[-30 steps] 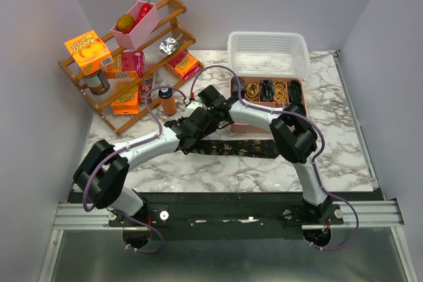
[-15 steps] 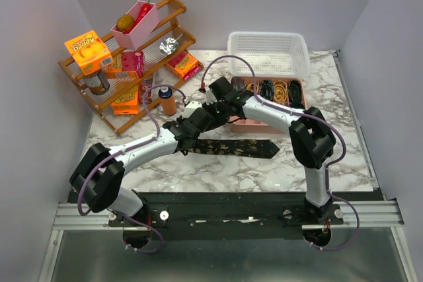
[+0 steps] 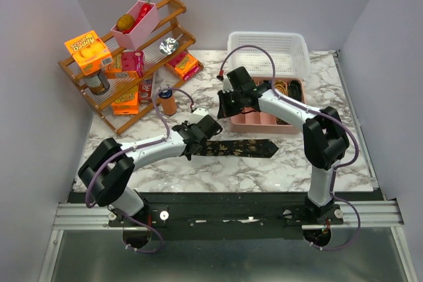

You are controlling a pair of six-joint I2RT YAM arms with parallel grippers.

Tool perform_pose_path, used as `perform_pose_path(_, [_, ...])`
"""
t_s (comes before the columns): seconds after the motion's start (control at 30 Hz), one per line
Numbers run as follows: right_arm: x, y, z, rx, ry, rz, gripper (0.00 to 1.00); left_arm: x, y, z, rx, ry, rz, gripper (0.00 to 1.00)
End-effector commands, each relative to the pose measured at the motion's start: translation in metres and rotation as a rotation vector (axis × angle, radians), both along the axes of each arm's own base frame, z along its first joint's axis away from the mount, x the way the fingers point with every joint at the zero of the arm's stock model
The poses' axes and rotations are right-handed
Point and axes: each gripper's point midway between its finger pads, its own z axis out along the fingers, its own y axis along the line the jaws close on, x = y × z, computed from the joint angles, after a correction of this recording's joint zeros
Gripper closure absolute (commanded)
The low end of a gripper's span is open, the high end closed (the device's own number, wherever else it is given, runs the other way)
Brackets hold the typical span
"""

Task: Roll the ties

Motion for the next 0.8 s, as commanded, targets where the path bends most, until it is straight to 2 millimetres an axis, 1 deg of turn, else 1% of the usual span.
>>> perform_pose_path(0.0, [0.007, -0.01, 0.01, 0.001, -0.041, -0.022, 0.99, -0.009, 0.001, -0.017, 0.061, 0.022, -0.002, 0.92])
perform_pose_path(0.17, [0.01, -0.018, 0.007, -0.007, -0.037, -0.038, 0.99, -0.011, -0.013, -0.019, 0.078, 0.033, -0.028, 0.92])
perform_pose_path(0.2, [0.01, -0.019, 0.007, -0.008, -0.037, -0.039, 0.99, -0.012, -0.015, -0.022, 0.087, 0.042, -0.024, 0.91])
perform_pose_path(0.27, [0.011, -0.021, 0.006, -0.01, -0.036, -0.044, 0.99, -0.013, -0.021, -0.022, 0.093, 0.049, -0.033, 0.87])
perform_pose_path(0.3, [0.011, -0.022, 0.005, -0.012, -0.034, -0.046, 0.99, -0.014, -0.023, -0.026, 0.105, 0.057, -0.036, 0.84])
perform_pose_path(0.33, [0.011, -0.022, 0.006, -0.008, -0.035, -0.044, 0.99, -0.014, -0.025, -0.026, 0.107, 0.059, -0.04, 0.77])
perform_pose_path(0.4, [0.01, -0.023, 0.004, -0.012, -0.031, -0.044, 0.99, -0.015, -0.031, -0.026, 0.111, 0.066, -0.051, 0.7])
perform_pose_path(0.43, [0.01, -0.022, 0.004, -0.009, -0.027, -0.04, 0.99, -0.015, -0.033, -0.026, 0.11, 0.067, -0.053, 0.63])
perform_pose_path(0.53, [0.009, -0.021, 0.002, -0.007, -0.022, -0.036, 0.99, -0.015, -0.04, -0.023, 0.099, 0.068, -0.067, 0.52])
perform_pose_path(0.7, [0.008, -0.021, -0.001, -0.007, -0.015, -0.031, 0.99, -0.013, -0.049, -0.016, 0.064, 0.057, -0.079, 0.48])
perform_pose_path(0.77, [0.007, -0.02, -0.001, -0.005, -0.014, -0.029, 0.99, -0.012, -0.054, -0.012, 0.041, 0.05, -0.085, 0.47])
